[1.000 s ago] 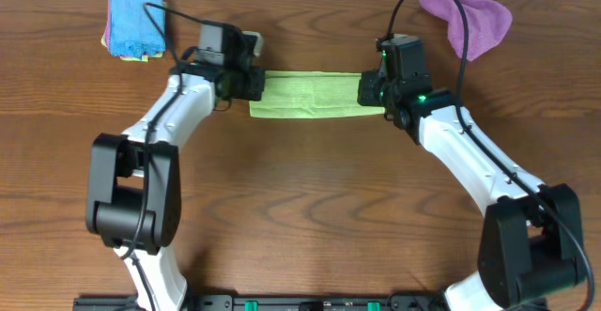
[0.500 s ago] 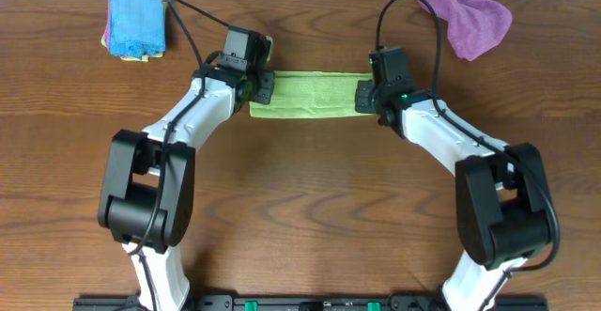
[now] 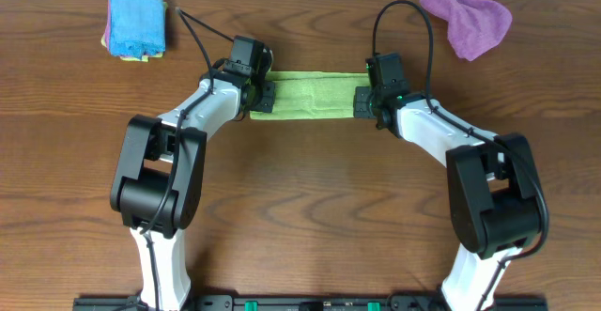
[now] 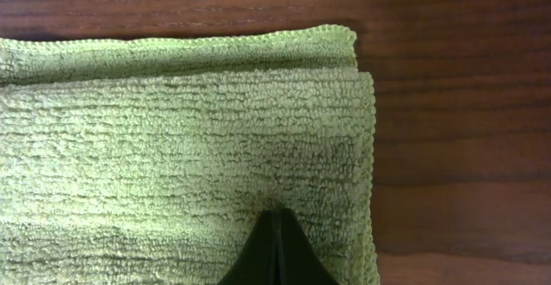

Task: Fold the cloth
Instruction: 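Lower both grippers onto the folded strip and press the fold edge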

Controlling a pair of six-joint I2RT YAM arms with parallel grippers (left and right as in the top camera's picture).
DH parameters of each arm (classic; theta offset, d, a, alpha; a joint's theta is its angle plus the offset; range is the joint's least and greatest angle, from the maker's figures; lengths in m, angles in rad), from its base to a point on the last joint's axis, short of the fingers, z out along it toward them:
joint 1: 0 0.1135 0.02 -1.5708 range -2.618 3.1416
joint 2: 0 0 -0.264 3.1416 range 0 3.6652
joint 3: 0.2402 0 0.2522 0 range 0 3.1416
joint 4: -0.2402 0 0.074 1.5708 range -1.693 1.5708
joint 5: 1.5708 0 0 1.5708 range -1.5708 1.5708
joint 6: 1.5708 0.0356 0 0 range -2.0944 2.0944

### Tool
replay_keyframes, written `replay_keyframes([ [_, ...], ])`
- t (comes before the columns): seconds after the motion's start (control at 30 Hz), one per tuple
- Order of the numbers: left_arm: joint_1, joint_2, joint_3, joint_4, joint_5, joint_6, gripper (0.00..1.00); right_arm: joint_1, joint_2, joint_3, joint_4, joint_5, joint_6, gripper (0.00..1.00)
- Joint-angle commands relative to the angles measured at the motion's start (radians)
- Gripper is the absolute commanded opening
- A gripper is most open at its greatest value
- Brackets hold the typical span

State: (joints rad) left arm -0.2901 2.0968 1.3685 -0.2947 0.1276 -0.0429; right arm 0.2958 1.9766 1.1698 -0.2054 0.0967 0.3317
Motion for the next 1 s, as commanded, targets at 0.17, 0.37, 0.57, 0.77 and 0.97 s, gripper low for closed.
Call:
replay_keyframes([
  [0.17, -0.004, 0.026, 0.009, -0.031, 0.003, -0.024, 0.06, -0.001, 0.031, 0.007, 0.010, 0.005, -0.011, 0.02],
  [0.37, -0.004, 0.026, 0.009, -0.047, 0.003, -0.024, 0.05, 0.006, 0.077, 0.007, -0.027, -0.027, 0.012, 0.01],
  [0.57, -0.004, 0.026, 0.009, -0.111, 0.003, -0.020, 0.06, 0.024, 0.077, 0.007, -0.132, -0.043, 0.013, 0.01],
  [0.77, -0.004, 0.026, 0.009, -0.253, 0.003, -0.008, 0.06, 0.058, 0.077, 0.007, -0.266, -0.042, 0.048, 0.01],
  [0.97, -0.004, 0.026, 0.009, -0.396, -0.001, -0.009, 0.06, 0.089, 0.077, 0.007, -0.386, -0.045, 0.095, 0.01],
])
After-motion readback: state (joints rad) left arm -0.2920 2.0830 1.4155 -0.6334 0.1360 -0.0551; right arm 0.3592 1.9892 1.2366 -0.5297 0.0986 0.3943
